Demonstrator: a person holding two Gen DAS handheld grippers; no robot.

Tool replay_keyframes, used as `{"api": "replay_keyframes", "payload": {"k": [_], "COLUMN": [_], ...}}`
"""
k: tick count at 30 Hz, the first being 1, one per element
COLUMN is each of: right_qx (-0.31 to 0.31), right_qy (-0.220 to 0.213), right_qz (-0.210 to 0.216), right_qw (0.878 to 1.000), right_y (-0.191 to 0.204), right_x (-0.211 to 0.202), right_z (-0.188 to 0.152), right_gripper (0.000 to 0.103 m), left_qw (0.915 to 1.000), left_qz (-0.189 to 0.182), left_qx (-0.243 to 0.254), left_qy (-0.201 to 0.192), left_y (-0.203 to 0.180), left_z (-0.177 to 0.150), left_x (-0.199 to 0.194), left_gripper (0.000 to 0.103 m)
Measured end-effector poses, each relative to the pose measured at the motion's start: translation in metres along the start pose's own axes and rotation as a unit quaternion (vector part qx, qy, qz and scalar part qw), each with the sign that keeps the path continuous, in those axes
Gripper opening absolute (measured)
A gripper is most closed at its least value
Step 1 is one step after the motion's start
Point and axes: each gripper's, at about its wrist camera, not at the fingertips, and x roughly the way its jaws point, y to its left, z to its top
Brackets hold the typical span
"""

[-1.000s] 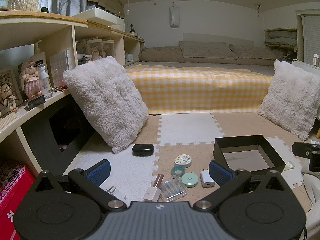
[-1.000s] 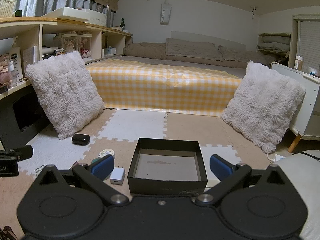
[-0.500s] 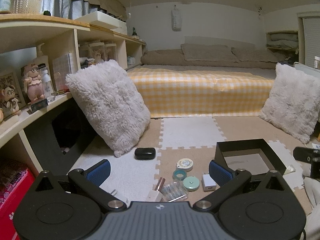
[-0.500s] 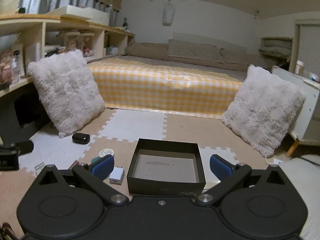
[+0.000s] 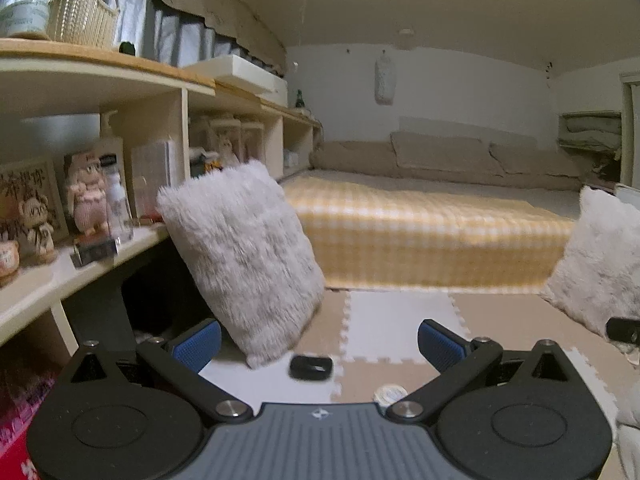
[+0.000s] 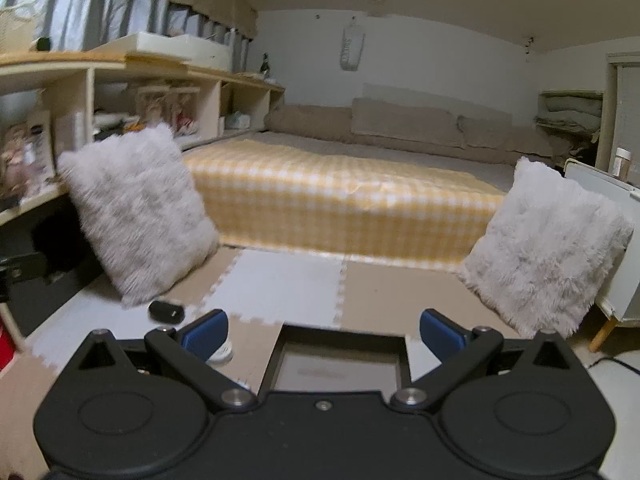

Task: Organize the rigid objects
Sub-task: 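Lower the left gripper onto the white watch-strap tool and close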

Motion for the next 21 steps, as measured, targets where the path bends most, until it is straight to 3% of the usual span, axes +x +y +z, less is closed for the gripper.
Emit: {"api": "replay_keyframes", "payload": {"k": [4, 9, 14, 17, 21], "right_qx": [0.029, 0.071, 0.067, 0.052, 0.052], "right_qy": [0.006, 0.027, 0.035, 0.072, 0.14], "right_qz": [-0.018, -0.009, -0.059, -0.082, -0.078], "right_qw": [0.999, 0.997, 0.995, 0.993, 0.986], "right_y": [-0.019, -0.046, -0.06, -0.07, -0.085], "right_x": [0.032, 0.081, 0.123, 0.154, 0.187], "right_z": [0.015, 0.022, 0.014, 0.002, -0.018], "right_gripper": [0.103, 0.103, 0.103, 0.103, 0.103], "left_qw": [0.9999, 0.9988, 0.995, 0.9899, 0.9814], "left_qz": [0.013, 0.009, 0.016, 0.008, 0.0], "left_qx": [0.011, 0.0, 0.001, 0.012, 0.02], "left_qy": [0.003, 0.047, 0.099, 0.141, 0.191], "left_y": [0.009, 0.029, 0.049, 0.057, 0.068], "left_z": [0.004, 0.003, -0.007, -0.017, -0.032], "left_x": [0.021, 0.062, 0.099, 0.123, 0.15], "left_gripper": [0.103, 0.103, 0.103, 0.103, 0.103]}}
